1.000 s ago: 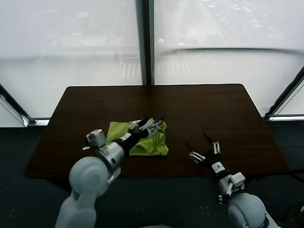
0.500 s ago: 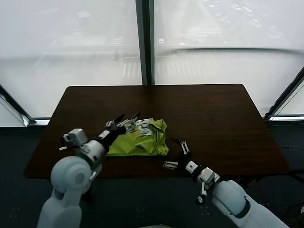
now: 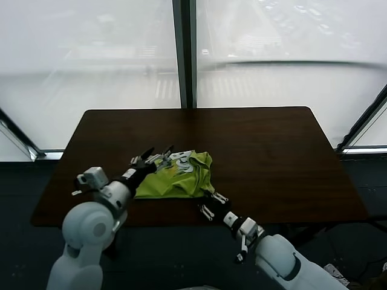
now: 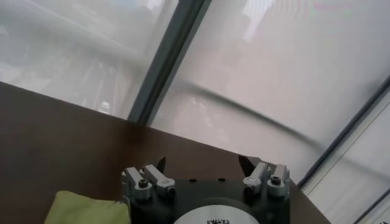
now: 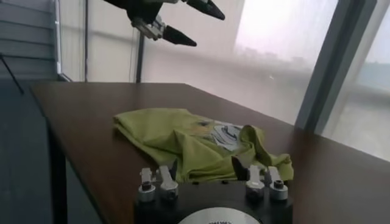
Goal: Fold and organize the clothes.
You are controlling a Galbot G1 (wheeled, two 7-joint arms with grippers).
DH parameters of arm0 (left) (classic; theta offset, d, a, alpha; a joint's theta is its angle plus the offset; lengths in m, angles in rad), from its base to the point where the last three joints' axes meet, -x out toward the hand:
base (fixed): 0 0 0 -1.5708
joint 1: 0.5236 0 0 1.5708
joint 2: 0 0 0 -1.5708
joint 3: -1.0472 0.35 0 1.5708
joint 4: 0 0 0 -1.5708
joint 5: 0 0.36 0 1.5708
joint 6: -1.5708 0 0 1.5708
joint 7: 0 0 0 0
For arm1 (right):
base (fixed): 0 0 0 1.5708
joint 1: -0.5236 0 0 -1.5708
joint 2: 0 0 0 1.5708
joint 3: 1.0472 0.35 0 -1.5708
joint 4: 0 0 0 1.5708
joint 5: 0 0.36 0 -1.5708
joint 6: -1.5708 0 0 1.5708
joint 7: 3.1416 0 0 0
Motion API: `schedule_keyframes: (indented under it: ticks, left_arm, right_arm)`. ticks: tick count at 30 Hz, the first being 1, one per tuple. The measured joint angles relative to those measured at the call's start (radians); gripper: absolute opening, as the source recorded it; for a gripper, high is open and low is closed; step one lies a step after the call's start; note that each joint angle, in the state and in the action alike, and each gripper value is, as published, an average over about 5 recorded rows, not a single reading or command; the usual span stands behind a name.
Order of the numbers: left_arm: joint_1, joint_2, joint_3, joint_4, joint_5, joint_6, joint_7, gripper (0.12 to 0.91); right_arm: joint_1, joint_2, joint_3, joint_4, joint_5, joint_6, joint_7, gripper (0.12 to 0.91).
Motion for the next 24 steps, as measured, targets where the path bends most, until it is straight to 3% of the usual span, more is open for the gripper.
schedule_keyframes:
  ticks: [4,21,24]
  left_arm:
    - [0.003,-0.002,0.002,0.000,0.001,-0.001,0.000,0.907]
    - [0.019,-0.013,0.007,-0.006,0.002,-0.003,0.001,0.907]
    - [0.021,-0.014,0.007,-0.007,0.002,-0.003,0.001,0.907]
  right_arm:
    - [0.008,0.009,-0.010,-0.012,-0.001,-0.003,0.002,0.416]
    - [0.022,0.041,-0.032,-0.041,-0.002,-0.013,0.007,0.407]
    - [0.022,0.042,-0.030,-0.040,0.000,-0.013,0.008,0.352]
